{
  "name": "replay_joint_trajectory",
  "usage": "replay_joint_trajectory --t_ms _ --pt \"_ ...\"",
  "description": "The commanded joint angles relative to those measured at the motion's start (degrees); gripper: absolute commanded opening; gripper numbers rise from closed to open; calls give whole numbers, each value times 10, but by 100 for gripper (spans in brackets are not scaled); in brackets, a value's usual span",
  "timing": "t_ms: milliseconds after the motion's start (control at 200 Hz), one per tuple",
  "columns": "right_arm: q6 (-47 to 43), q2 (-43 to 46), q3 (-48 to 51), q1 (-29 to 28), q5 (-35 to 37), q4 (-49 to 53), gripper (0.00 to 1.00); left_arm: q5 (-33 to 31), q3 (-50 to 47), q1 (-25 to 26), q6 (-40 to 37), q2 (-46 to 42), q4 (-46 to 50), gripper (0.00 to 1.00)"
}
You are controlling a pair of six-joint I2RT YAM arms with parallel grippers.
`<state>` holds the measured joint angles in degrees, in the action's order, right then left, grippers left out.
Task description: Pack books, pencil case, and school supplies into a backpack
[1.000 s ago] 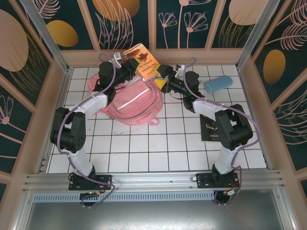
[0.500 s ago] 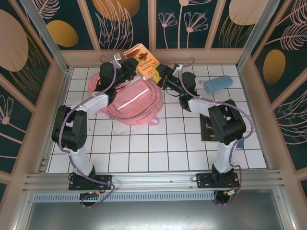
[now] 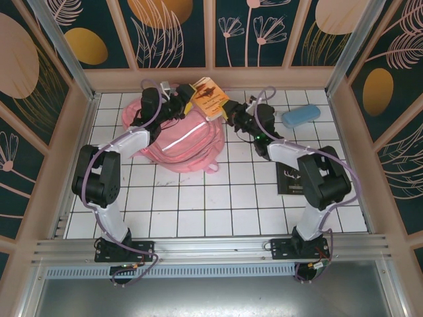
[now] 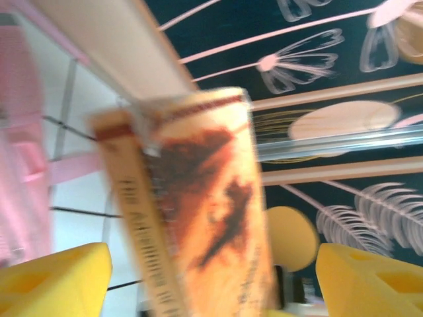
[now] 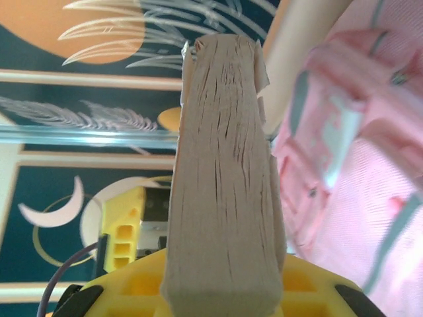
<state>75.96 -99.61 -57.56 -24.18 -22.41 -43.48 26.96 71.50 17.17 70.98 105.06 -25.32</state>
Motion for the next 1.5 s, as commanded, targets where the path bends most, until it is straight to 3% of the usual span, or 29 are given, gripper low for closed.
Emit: replay_joint_trajectory --t_ms 0,210,395,581,816,981,1171,1336,1496 --pt "-115 78 16 26 38 77 14 -17 -4 -5 -147 -24 155 85" --pt "-217 157 27 65 68 220 14 -49 18 1 -330 -41 320 85" --pt "-225 194 21 82 106 282 13 -154 88 38 -459 -36 506 83" --pt "-228 191 -1 82 121 297 13 -250 160 100 -539 5 619 79" --pt "-207 174 4 82 114 296 12 -296 221 142 -604 67 673 69" --pt "-202 174 11 82 113 299 12 -370 262 160 -628 118 702 64" --pt "-200 173 14 81 112 298 12 -354 296 161 -634 157 697 57" --pt "-198 178 20 81 115 296 12 -393 306 161 -643 191 698 56" --pt "-199 177 19 81 115 300 12 -419 305 161 -657 203 697 63"
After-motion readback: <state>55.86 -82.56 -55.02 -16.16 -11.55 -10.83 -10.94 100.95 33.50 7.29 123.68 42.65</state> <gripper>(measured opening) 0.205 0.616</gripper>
